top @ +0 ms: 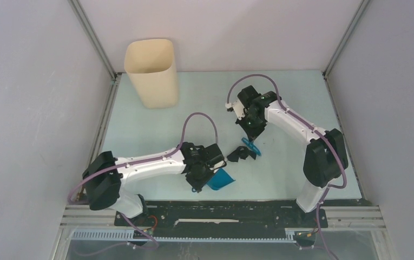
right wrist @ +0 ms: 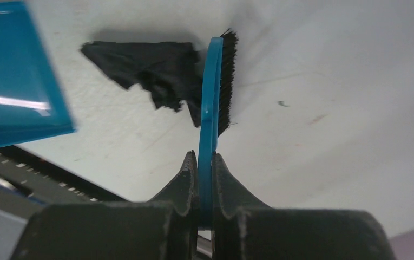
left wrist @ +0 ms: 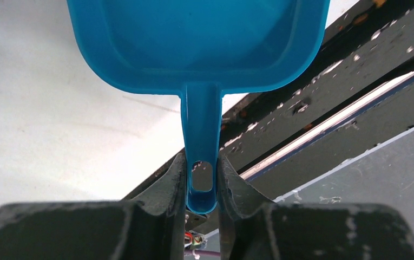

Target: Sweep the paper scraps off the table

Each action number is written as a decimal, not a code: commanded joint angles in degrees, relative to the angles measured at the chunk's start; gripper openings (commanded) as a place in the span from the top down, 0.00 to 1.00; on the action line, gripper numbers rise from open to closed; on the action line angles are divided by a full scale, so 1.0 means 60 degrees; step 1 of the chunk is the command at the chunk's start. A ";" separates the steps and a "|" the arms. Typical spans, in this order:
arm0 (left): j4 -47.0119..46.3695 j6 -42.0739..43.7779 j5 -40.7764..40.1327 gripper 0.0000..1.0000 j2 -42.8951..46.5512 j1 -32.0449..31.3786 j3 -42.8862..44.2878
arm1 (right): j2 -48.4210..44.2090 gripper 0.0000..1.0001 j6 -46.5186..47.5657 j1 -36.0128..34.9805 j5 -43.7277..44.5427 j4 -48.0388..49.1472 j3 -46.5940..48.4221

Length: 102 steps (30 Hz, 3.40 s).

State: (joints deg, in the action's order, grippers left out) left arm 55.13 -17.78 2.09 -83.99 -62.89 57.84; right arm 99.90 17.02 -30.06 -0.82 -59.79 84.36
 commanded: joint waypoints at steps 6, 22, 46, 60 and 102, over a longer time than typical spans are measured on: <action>-0.0952 0.0147 -0.0006 1.00 -0.1218 -0.0196 0.1014 | -0.0299 1.00 -0.0571 -0.0498 -0.3849 -0.1086 0.0182; -0.4935 -0.1060 -0.1940 1.00 0.0717 -0.0944 -0.0999 | -0.1877 1.00 -0.0162 -0.0202 -0.3076 -0.2213 0.0795; -0.3861 -0.0984 -0.3609 1.00 0.1092 -0.1240 -0.0649 | -0.5239 1.00 -0.1554 0.6252 -0.7520 0.1495 -0.3948; -0.2642 -0.0446 -0.3170 1.00 0.1413 0.0736 0.0519 | -0.4541 1.00 -0.1223 0.7845 -1.0373 0.2611 -0.5437; -0.0174 -0.0268 -0.0526 1.00 -0.2071 0.5685 1.0818 | -0.4072 1.00 -0.0935 0.7367 -0.9640 0.2374 -0.5243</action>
State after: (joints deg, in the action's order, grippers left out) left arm 56.34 -16.51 -5.45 -95.02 -31.88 119.13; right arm 76.42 10.07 14.41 -58.74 -45.50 50.74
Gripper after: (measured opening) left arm 0.230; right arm 0.074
